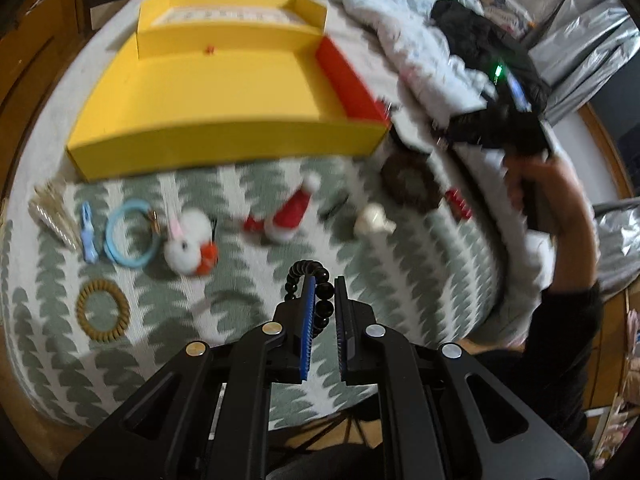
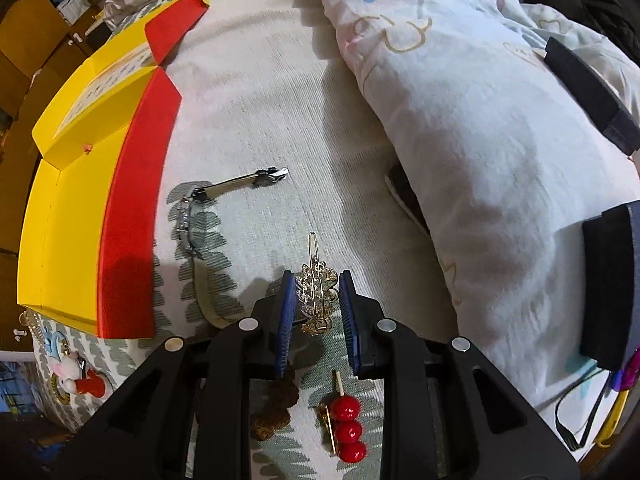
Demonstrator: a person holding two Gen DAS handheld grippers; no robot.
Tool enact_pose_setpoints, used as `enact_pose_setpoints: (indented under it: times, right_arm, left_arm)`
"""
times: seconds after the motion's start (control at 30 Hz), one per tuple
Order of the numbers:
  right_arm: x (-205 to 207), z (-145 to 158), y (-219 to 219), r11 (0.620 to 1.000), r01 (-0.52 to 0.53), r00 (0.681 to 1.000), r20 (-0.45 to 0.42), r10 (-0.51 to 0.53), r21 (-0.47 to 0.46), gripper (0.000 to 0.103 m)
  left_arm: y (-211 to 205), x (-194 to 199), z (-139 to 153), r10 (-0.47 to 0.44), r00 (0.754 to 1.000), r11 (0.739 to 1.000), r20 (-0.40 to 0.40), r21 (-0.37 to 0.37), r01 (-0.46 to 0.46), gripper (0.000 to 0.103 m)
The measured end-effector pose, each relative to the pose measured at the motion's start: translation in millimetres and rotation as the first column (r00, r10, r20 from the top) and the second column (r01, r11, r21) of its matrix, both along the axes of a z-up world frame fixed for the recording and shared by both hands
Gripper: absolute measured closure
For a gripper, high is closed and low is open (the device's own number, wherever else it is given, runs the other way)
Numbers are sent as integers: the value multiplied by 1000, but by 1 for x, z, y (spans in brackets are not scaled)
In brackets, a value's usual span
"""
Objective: Organize jewelry
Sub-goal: 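Carry the earrings and black bracelet out and release them on the bedspread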
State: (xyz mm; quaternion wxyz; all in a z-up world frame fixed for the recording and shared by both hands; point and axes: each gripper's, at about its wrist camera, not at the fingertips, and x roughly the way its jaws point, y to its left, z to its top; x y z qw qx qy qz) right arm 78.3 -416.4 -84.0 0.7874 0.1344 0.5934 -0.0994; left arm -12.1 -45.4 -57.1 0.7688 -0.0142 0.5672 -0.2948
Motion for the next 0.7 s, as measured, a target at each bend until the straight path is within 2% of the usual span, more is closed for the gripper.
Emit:
enact_pose_setpoints:
  times: [0.07,0.2,0.3,0.4,0.57,0.63,0.7]
  right_arm:
    - [2,-4,-1,1000,3,1000,-6,-3,-2,80]
    - [9,-9,-1,1000,1,1000,-12,-1,-8,80]
    - [14,-13,0,1000,-3,1000,-17,3,-11,79]
    - [18,-18,2,1000,-7,1000,-27,7,-8,79]
    - [24,-20,10,1000,-18,1000,-20,18,-10,77]
    - [24,-19,12,1000,-17,1000,-15,16,-19,75]
    - [23,-19,12,1000,-15,1000,-13,14,-17,75]
  left_arm:
    - [0,0,-18,-7,1000,1000,-26,29,7,94]
    - [4,1,-39,0,1000,992,-8,124,1,94]
    - [10,3,-48,14,999,979,40,204,-22,93]
    - [16,5,-58,29,999,970,35,240,-37,93]
    - [12,-2,-61,26,995,950,98,306,-55,93]
    - [9,-5,-59,29,991,943,129,324,-70,85]
    - [8,-9,-55,32,987,941,159,328,-84,60]
